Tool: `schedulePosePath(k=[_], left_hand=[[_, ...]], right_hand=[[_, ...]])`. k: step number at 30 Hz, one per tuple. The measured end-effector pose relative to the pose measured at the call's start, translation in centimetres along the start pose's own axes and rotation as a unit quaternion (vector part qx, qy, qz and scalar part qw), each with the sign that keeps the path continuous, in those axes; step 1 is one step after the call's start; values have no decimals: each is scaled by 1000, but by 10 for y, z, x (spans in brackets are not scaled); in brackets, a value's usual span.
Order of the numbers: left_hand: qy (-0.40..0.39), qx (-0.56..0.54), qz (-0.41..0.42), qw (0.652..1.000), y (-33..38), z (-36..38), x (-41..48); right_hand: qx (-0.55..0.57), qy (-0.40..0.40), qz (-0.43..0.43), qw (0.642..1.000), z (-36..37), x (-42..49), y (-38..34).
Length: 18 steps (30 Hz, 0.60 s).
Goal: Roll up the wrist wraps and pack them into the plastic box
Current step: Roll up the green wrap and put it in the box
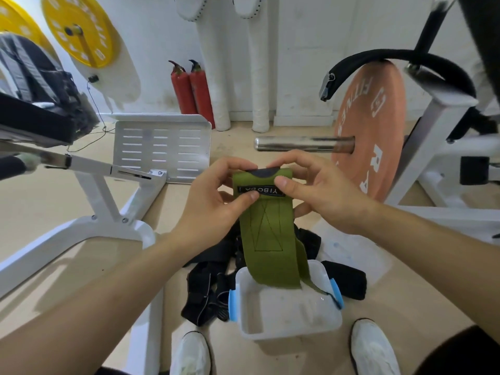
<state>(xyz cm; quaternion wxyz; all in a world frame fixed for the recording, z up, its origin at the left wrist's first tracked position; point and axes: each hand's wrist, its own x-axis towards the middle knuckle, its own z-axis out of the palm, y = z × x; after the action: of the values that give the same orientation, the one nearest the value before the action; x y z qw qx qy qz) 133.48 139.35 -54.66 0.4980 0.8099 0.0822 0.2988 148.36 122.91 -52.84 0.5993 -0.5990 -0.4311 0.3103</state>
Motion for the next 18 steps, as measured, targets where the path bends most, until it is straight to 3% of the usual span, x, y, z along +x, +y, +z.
schedulePosePath(k=[3, 10, 14, 18], left_hand=[[-26, 15, -8, 1000, -1, -1, 0], [-103, -99, -170, 975, 13, 1, -1], [-121, -60, -160, 978, 16, -4, 0], [-91, -66, -142, 983, 18, -3, 1]], right_hand=[[2, 24, 5, 1000, -1, 1, 1], [-2, 60, -8, 998, -2, 1, 2], [-60, 31, 9, 998, -6, 1, -5], [-92, -25, 67, 993, -10, -2, -10]])
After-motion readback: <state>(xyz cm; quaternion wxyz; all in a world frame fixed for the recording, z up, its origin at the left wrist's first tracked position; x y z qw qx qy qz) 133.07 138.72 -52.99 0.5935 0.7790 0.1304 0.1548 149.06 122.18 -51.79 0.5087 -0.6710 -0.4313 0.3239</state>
